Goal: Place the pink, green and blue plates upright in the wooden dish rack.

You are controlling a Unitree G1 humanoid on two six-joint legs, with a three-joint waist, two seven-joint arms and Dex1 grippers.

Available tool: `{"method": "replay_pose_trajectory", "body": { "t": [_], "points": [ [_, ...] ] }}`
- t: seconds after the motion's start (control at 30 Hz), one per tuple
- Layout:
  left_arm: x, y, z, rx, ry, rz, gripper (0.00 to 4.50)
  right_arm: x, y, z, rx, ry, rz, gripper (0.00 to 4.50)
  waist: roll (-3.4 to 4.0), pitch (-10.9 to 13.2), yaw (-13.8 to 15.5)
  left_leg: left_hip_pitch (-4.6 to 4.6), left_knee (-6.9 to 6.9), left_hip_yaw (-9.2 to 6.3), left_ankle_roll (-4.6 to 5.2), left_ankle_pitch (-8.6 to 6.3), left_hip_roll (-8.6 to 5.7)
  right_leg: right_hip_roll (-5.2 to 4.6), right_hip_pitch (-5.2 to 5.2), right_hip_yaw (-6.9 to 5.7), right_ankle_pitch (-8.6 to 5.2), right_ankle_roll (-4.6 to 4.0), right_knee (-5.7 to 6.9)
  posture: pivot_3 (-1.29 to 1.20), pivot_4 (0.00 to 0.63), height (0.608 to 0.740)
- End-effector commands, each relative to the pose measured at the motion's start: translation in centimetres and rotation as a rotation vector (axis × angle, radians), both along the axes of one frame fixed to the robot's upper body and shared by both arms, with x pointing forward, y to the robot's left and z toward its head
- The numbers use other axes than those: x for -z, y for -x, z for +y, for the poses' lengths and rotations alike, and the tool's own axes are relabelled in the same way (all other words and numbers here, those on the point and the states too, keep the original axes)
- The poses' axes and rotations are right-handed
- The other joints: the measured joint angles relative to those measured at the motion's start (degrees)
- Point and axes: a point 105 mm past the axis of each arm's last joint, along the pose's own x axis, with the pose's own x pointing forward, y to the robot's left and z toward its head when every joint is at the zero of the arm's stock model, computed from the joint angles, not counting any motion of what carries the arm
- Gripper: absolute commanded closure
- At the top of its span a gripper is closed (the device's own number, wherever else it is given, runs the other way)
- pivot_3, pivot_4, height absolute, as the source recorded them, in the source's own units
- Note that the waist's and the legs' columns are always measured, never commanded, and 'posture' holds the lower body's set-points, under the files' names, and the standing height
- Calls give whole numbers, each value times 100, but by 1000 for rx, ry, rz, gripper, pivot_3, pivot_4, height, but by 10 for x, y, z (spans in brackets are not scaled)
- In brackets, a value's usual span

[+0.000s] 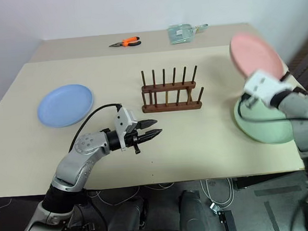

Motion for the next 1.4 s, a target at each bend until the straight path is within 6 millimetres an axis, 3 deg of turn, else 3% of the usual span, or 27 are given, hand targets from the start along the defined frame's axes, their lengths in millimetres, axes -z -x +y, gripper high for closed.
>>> {"method": "replay_pose_trajectory", "body": {
  "t": [0.03,0.1,0.3,0.67,0.73,0.83,0.97,1.03,1.1,1.23,1.4],
  "points": [
    [-10,-1,6,-5,16,-37,2834,-72,28,58,-372,-650,-73,4445,3,2,-4,-2,0,-5,0,0,2,2,-1,-1,1,0,0,0,150,740],
    [-10,-1,7,-7,15,-38,2834,-72,32,72,-424,-775,5,4445,3,1,32,-5,-1,-18,1,-1,1,1,-2,-8,0,-3,2,0,150,740],
    [-10,1,9,-11,13,-39,2834,-47,30,90,-409,-860,182,4445,0,1,167,-18,5,-19,5,-3,-11,-11,1,-16,-2,-6,-19,0,150,740],
    [-9,1,9,-17,6,-48,2834,-14,13,88,-314,-849,313,4445,5,2,110,-12,0,-3,8,-5,-7,-5,-7,-12,-1,-4,-11,0,150,740],
    [-9,2,9,-17,3,-48,2834,-16,11,86,-299,-828,294,3676,6,2,112,-13,0,-4,8,-5,-7,-5,-8,-13,-1,-4,-11,0,150,740],
    [-5,3,9,-14,-8,-43,2834,-36,10,58,-199,-732,117,2345,7,3,124,-13,0,-2,8,-5,-8,-5,-8,-12,-1,-2,-12,0,150,740],
    [-3,5,8,-2,-18,-39,2834,-34,14,3,3,-679,42,2345,2,2,163,-16,1,-3,9,-5,-9,-6,-5,-14,-2,-1,-19,0,150,740],
    [-1,5,7,10,-21,-37,2834,-15,24,-27,127,-602,90,2345,1,2,176,-18,2,-5,10,-6,-10,-7,-1,-14,-3,-1,-23,0,150,740],
    [0,5,4,28,-26,-36,2834,19,36,-37,208,-409,221,2345,5,2,161,-17,1,-3,14,-8,-11,-8,0,-13,-4,0,-24,0,150,740],
    [1,3,0,55,-35,-39,2834,86,63,-25,196,-135,464,2345,10,-1,93,-9,-2,9,19,-11,-3,-6,-2,-12,-13,12,-19,0,150,740],
    [1,2,-3,71,-39,-44,2834,117,71,-16,217,-88,544,2345,16,3,-3,-6,5,25,19,-12,0,-7,0,3,-17,20,-10,0,150,740]
  ]
}}
